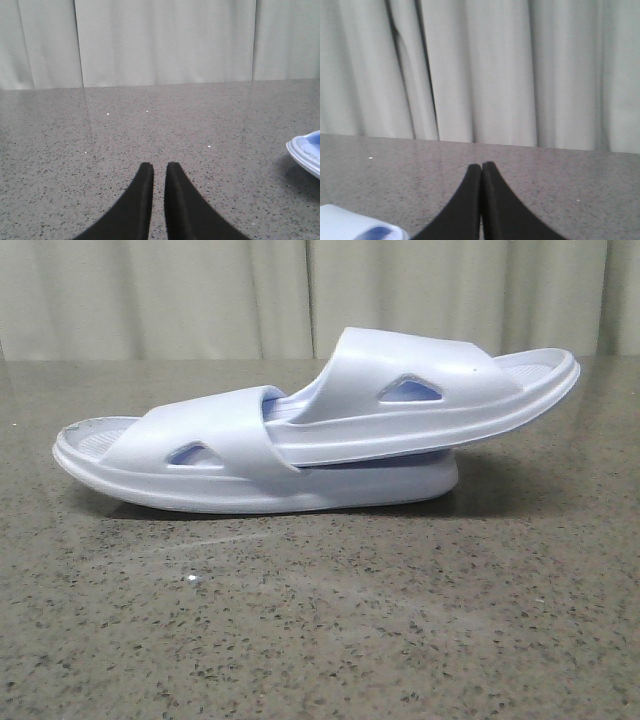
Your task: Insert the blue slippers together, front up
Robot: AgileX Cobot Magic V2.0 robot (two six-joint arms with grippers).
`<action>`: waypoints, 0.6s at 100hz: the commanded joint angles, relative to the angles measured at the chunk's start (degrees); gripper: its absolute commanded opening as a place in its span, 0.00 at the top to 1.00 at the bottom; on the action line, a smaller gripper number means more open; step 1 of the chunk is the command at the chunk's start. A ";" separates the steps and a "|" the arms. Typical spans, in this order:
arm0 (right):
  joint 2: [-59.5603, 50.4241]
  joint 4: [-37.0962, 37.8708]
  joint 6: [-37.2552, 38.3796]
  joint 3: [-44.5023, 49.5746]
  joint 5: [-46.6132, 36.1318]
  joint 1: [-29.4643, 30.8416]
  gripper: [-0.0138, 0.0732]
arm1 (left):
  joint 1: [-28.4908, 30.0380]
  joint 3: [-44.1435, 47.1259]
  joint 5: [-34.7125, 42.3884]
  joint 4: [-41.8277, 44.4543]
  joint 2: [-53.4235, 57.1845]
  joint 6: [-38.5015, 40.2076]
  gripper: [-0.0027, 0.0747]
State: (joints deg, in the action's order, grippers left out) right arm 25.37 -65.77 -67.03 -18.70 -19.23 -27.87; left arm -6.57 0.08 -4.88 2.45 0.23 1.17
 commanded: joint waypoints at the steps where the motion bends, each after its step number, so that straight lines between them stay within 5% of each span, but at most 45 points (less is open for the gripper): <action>1: 0.04 1.12 -0.54 -1.36 -2.47 -2.67 0.96 | 0.09 0.52 4.88 -0.32 1.72 0.52 0.94; 41: 0.16 2.25 0.53 0.78 -2.75 -3.97 0.96 | 0.09 0.52 4.88 -0.32 1.72 0.52 0.94; 60: 0.10 31.02 27.46 7.66 -2.97 -0.97 0.96 | 0.09 0.52 4.88 -0.32 1.72 0.52 0.94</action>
State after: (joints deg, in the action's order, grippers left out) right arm 25.37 -49.72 -53.29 -12.15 -19.83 -30.63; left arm -6.57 0.08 -4.88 2.45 0.23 1.17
